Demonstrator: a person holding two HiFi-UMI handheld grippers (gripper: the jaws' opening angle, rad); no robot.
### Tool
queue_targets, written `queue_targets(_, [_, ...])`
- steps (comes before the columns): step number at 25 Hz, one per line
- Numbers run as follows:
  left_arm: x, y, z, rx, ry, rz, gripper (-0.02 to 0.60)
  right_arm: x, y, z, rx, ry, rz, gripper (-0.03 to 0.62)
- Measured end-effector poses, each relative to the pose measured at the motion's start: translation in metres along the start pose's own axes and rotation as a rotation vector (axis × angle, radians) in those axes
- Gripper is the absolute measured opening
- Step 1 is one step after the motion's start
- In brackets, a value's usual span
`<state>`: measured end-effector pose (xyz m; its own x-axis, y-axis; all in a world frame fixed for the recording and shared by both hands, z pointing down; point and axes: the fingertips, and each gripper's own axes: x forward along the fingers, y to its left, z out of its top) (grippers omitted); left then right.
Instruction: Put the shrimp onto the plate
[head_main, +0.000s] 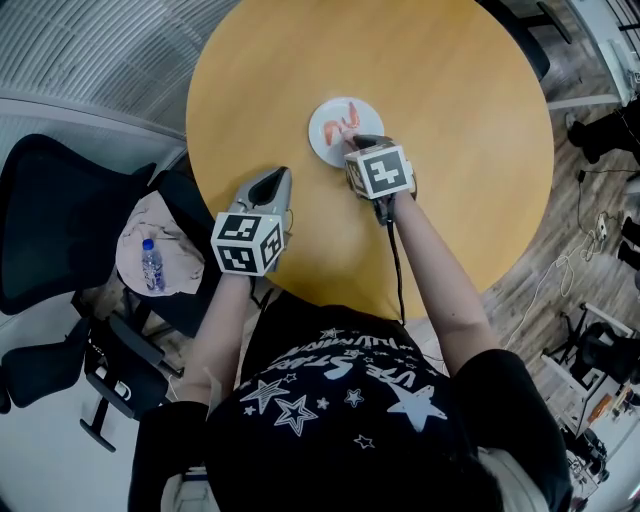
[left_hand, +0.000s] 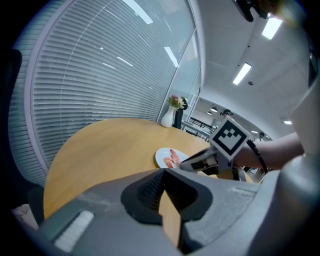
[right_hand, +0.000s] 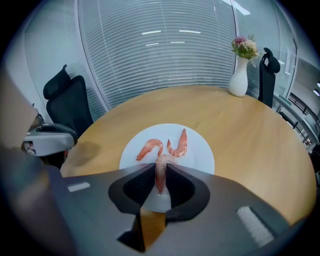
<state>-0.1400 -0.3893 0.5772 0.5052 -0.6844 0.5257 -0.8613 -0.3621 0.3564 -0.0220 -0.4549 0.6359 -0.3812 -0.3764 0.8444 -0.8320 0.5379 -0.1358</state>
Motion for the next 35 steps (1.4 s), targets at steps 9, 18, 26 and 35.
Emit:
queue_targets(9, [0.001,0.002,-0.002,-0.002,0.007,0.006,0.002,0.003,0.003,-0.004,0.026,0.017,0.026,0.107])
queue_targets(18, [-0.008,-0.003,-0.003,0.007,-0.009,0.01,0.002,-0.01,0.005,-0.006,0.049,-0.01,0.031,0.114])
queue_targets(26, [-0.03,-0.019,-0.004,0.015,-0.042,0.025,0.002,-0.04,0.01,-0.012,0.053,-0.068,0.031,0.112])
queue_targets(35, [-0.06,-0.041,-0.005,0.005,-0.098,0.064,0.002,-0.086,0.013,-0.027,0.059,-0.153,0.036,0.11])
